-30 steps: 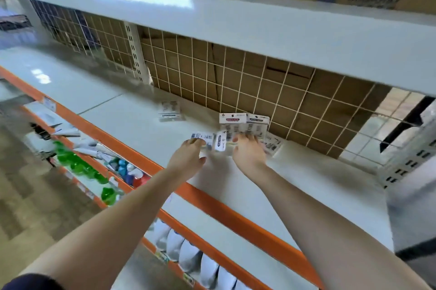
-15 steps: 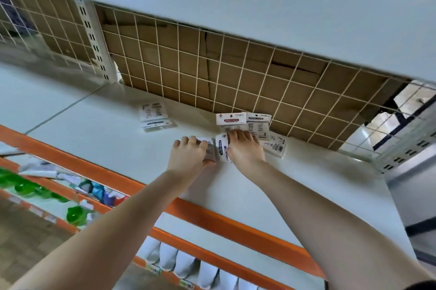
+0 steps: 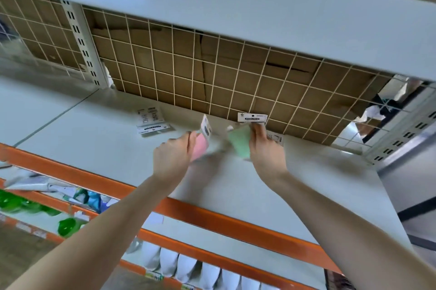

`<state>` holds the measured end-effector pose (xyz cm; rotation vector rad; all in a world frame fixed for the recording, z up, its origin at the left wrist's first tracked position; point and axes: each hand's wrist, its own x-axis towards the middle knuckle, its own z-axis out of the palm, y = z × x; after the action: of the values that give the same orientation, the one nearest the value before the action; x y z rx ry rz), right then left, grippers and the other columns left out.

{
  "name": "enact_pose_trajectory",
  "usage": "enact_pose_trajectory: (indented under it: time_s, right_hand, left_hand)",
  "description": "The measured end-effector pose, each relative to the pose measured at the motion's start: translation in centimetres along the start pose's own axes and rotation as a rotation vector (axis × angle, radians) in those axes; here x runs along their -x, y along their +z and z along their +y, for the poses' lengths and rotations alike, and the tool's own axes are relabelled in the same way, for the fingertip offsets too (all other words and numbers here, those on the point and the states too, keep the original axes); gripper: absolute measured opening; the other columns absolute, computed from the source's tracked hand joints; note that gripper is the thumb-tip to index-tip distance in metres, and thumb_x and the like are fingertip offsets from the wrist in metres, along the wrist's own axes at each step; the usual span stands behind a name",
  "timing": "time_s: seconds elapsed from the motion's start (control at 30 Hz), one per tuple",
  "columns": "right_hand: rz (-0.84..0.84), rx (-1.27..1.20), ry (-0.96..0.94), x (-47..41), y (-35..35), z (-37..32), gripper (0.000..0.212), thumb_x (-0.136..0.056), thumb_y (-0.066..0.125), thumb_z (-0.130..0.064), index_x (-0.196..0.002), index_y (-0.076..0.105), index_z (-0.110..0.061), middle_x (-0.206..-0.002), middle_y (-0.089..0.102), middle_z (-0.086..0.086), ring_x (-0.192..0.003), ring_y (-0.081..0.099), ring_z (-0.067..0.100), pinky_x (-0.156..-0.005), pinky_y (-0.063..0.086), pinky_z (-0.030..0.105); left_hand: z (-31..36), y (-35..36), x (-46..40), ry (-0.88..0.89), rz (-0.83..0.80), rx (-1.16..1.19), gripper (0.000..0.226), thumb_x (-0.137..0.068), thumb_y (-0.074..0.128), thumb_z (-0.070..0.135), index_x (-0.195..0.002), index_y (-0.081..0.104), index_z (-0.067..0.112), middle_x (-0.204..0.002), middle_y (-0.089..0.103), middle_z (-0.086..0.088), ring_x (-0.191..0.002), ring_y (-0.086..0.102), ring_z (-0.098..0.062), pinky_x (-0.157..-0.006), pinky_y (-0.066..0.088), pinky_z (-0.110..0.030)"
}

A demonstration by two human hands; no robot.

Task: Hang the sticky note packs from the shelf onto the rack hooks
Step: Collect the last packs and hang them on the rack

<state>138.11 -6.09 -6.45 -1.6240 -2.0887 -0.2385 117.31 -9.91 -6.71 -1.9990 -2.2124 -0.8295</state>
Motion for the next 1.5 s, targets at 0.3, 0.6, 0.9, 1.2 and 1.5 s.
enact_pose_trajectory:
  time_s: [0.3,0.6,0.9,1.2,1.5]
  right_hand:
    - [-0.007,-1.592,0.996,5.0,-2.3,1.7,0.032,-0.096,0.035,0.007,-0.120,0.048,-0.010,-0.088,0.059,0.010,-0.062,0.066,0.014,-0.057,0.058,0.032]
    - [-0.048,-1.912,1.235,7.3,-4.4,5.0,0.034,-0.091,0.051,0.001,-0.118,0.052,-0.020,-0.103,0.066,0.015,-0.088,0.063,0.030,-0.064,0.050,0.036]
    - [-0.081,-1.664,1.074,10.4,-7.0,8.3,0.025,-0.089,0.049,0.015,-0.107,0.047,-0.002,-0.107,0.059,0.026,-0.088,0.065,0.035,-0.068,0.058,0.039]
    - [-0.233,-1.022,0.915,15.5,-13.1,13.6,0.029,-0.092,0.059,-0.042,-0.090,0.054,-0.013,-0.083,0.059,0.006,-0.076,0.058,0.021,-0.065,0.050,0.036]
    - [0.062,-1.139,0.933,22.9,-21.4,18.7,0.037,-0.088,0.065,-0.037,-0.092,0.060,-0.001,-0.089,0.065,0.025,-0.079,0.062,0.031,-0.072,0.050,0.048]
  left_hand:
    - [1.9,1.6,2.2,-0.530,-0.379,1.093,0.034,-0.097,0.044,0.043,-0.095,0.060,0.014,-0.085,0.058,-0.008,-0.076,0.055,-0.021,-0.041,0.046,-0.022]
    - [6.9,2.4,3.6,-0.633,-0.568,1.259,0.020,-0.090,0.053,0.001,-0.095,0.051,0.020,-0.098,0.061,-0.007,-0.083,0.063,-0.024,-0.046,0.054,-0.030]
    - [13.3,3.3,4.9,-0.421,-0.634,1.267,0.013,-0.090,0.064,0.018,-0.096,0.054,0.024,-0.088,0.070,0.005,-0.074,0.067,-0.008,-0.059,0.051,-0.024]
    - [21.3,3.2,8.8,-0.184,-0.773,1.198,0.037,-0.073,0.077,0.001,-0.092,0.056,0.024,-0.084,0.066,0.004,-0.063,0.064,0.003,-0.053,0.050,-0.015]
    - [30.8,0.9,16.0,0.033,-0.879,1.154,0.034,-0.073,0.076,0.001,-0.095,0.058,0.019,-0.076,0.070,0.007,-0.061,0.064,0.002,-0.050,0.047,-0.014]
